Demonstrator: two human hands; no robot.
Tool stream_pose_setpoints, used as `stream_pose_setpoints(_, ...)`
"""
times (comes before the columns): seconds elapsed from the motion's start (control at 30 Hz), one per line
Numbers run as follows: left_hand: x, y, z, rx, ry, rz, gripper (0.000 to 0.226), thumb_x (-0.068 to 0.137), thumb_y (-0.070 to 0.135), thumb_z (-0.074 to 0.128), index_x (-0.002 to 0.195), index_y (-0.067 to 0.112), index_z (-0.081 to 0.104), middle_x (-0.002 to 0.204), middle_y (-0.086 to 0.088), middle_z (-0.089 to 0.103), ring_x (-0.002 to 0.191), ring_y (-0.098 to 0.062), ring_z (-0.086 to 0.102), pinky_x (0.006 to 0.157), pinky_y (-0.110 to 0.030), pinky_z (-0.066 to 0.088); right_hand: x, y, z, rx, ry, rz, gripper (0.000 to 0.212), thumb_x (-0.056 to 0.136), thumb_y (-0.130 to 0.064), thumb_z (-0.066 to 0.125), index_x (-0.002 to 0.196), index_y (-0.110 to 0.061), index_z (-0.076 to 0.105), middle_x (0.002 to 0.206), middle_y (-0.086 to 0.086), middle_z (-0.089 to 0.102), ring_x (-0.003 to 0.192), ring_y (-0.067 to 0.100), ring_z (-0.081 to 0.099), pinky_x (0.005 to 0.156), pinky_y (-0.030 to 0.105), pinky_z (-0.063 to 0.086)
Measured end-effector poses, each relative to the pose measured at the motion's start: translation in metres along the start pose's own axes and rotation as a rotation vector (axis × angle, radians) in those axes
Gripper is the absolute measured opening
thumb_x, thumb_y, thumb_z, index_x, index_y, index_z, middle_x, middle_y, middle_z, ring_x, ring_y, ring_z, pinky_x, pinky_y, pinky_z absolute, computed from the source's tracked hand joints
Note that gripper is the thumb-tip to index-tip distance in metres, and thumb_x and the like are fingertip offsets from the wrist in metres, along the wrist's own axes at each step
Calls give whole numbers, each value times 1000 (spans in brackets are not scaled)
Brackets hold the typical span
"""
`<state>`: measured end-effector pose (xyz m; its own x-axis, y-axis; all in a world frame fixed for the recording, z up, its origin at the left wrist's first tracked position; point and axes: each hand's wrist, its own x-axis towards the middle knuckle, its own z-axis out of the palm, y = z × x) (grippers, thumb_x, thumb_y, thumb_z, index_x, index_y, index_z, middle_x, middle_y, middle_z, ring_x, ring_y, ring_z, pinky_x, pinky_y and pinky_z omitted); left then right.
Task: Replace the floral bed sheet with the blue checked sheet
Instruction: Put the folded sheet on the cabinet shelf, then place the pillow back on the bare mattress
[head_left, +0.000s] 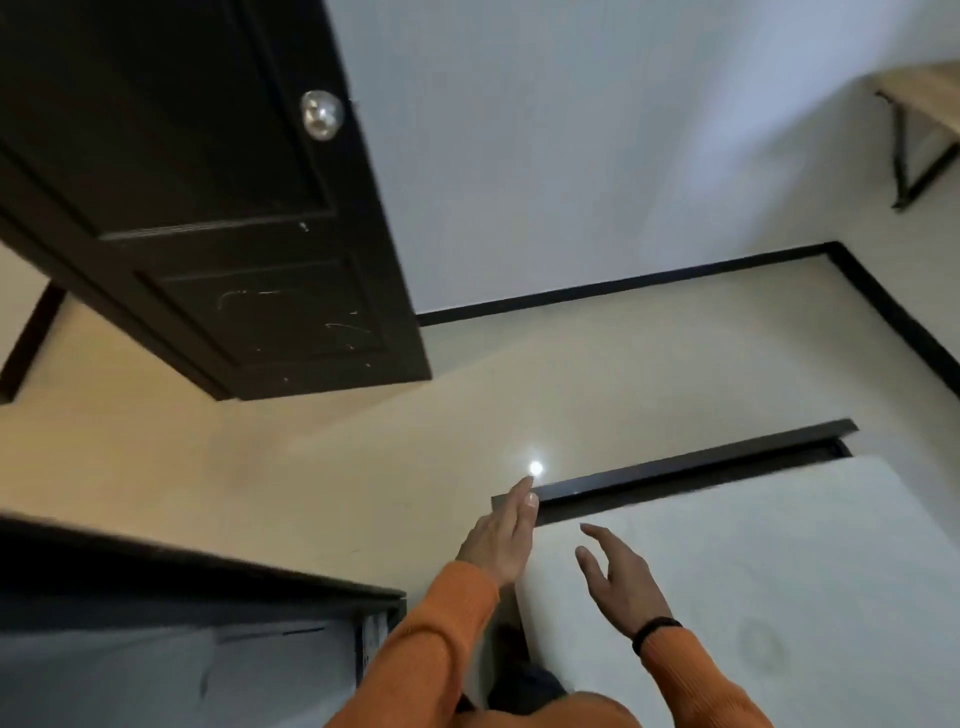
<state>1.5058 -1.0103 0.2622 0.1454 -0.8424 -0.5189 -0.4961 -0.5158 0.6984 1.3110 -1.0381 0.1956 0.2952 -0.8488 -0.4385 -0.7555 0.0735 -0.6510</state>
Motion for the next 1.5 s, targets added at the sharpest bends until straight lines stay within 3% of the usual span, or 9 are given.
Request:
stream_pose_setpoints(0.2,66,41,10,126,-178,71,59,104,61,11,158,40,22,161,9,35,149,-17,32,124,-36,22,26,15,-28,157,151,173,42,104,-36,50,144,-24,50,147,-4,54,135,16,48,113,37,41)
stream_pose_setpoints(0.33,112,70,17,248,-283,143,61,104,60,9,159,37,22,158,6,39,147,-22,34,120,-39,22,43,16,-33,252,276,280,41,105,-34,49,143,-21,51,146,-3,55,134,15,50,113,35,41)
stream_pose_setpoints(0.53,185,97,30,372,-510,328,58,104,61,11,154,40,29,151,1,50,135,-23,49,116,-43,37,78,-8,-36,366,461,460,40,106,-35,47,143,-22,51,146,-4,55,133,14,50,113,32,40)
stream_pose_setpoints(0.73,251,134,-27,515,-692,541,53,107,53,21,156,34,29,150,-5,52,135,-23,50,114,-38,39,129,-63,-43,467,644,651,37,105,-33,49,140,-22,53,143,-2,57,130,16,53,108,25,38)
stream_pose_setpoints(0.93,325,152,-100,616,-743,647,48,105,49,38,151,37,32,134,-1,63,116,-20,61,103,-40,50,198,-128,-51,576,655,698,37,103,-33,54,138,-21,54,127,-9,57,120,13,57,99,24,42)
stream_pose_setpoints(1.13,375,164,-137,494,-794,636,39,103,45,48,140,35,51,119,0,70,103,-12,66,96,-32,54,254,-173,-80,870,746,650,22,101,-29,60,120,-22,65,109,-3,74,89,5,73,82,23,56)
stream_pose_setpoints(1.27,399,176,-142,365,-793,568,31,104,39,50,133,34,58,105,6,73,97,-6,67,92,-29,55,275,-181,-103,1009,851,645,20,100,-27,61,118,-21,66,102,-4,77,89,8,74,91,36,58)
stream_pose_setpoints(1.5,437,235,-122,270,-845,561,27,104,34,51,129,31,61,95,7,75,91,-7,70,88,-24,57,315,-170,-148,1244,1081,658,20,100,-31,61,117,-20,65,97,-4,78,88,10,75,88,35,60)
